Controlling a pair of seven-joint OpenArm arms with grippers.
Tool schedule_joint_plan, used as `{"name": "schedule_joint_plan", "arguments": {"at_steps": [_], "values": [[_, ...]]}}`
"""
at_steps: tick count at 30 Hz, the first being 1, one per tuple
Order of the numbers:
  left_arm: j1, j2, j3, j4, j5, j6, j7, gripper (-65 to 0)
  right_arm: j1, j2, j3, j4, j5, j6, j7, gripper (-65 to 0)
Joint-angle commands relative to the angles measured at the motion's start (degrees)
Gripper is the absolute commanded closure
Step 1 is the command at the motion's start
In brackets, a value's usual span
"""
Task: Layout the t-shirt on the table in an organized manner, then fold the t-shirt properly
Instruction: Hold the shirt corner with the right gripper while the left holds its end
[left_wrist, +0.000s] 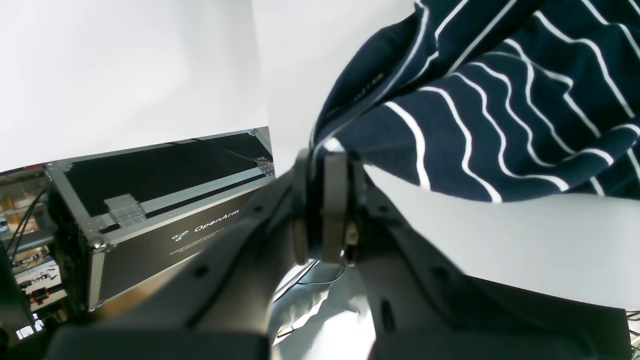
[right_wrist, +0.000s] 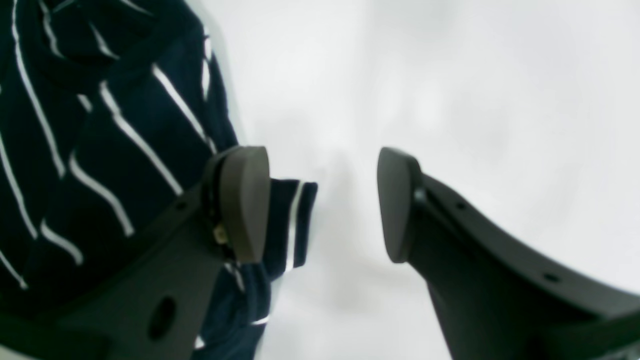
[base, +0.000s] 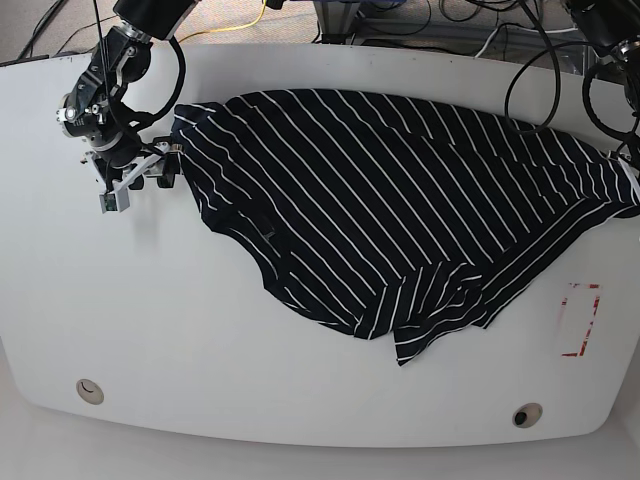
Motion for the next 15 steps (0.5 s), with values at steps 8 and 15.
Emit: {"name": "schedule_joint_plan", "arguments": {"at_steps": [8,15], "values": [[-0.9,-1.4,1.4,0.8,0.4,0.0,-0.4,0.0,-0.9,0.1,0.1,0.8,0.9,0.1,1.1,-33.3],[-0.9,-1.4,1.7,0.8,0.5,0.0,-0.4,0.0,-0.9,0.1,0.1,-2.3,0.9,0.1,1.4,-33.3]]}}
